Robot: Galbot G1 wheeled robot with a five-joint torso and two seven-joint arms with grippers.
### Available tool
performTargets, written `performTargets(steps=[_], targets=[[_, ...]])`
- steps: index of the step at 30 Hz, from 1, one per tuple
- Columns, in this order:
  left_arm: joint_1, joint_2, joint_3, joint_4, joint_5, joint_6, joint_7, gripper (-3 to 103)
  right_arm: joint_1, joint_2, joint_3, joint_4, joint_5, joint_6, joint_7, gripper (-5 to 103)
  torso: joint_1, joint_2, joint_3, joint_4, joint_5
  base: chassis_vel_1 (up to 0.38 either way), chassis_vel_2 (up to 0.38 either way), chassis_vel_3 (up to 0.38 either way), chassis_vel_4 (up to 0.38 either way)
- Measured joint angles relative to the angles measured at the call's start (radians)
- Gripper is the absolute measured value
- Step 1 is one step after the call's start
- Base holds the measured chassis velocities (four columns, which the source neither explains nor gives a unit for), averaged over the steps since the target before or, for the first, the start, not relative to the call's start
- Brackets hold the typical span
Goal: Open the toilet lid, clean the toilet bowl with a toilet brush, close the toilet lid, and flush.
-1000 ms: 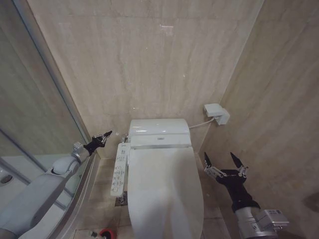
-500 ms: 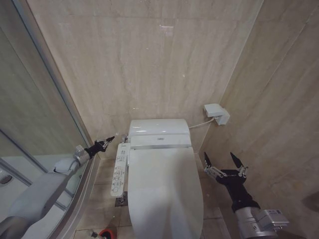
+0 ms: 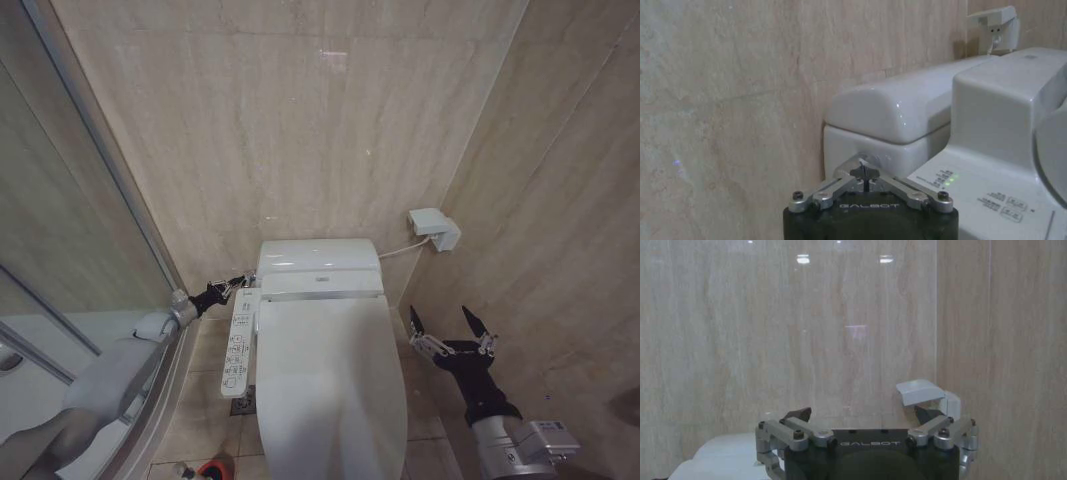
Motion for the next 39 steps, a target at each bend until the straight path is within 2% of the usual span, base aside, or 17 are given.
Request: performTargets(steps=[10, 19, 21, 33, 39], targets=[[-0.032, -0.038, -0.006, 0.087, 0.017, -0.018, 0.031, 0, 0.000, 0.000, 0.000, 0.000, 0.000, 0.000, 0.000, 100, 0.000, 0.000, 0.000, 0.0001, 0.0003, 0.000, 0.000, 0.000, 0.000], [-0.021, -0.049, -0.010, 0.095, 0.027, -0.017, 0.033, 0, 0.000, 0.000, 0.000, 0.000, 0.000, 0.000, 0.000, 100, 0.000, 0.000, 0.000, -0.0001, 0.0001, 0.000, 0.000, 0.000, 0.000], [-0.017, -0.050, -0.007, 0.094, 0.031, -0.008, 0.037, 0, 0.000, 0.000, 0.000, 0.000, 0.000, 0.000, 0.000, 100, 0.000, 0.000, 0.000, -0.0003, -0.0009, 0.000, 0.000, 0.000, 0.000], [-0.031, -0.070, -0.007, 0.138, 0.034, -0.002, 0.022, 0, 0.000, 0.000, 0.000, 0.000, 0.000, 0.000, 0.000, 100, 0.000, 0.000, 0.000, 0.0003, 0.0002, 0.000, 0.000, 0.000, 0.000], [-0.013, -0.069, -0.025, 0.131, 0.029, 0.004, 0.003, 0, 0.000, 0.000, 0.000, 0.000, 0.000, 0.000, 0.000, 100, 0.000, 0.000, 0.000, -0.0002, -0.0002, 0.000, 0.000, 0.000, 0.000]])
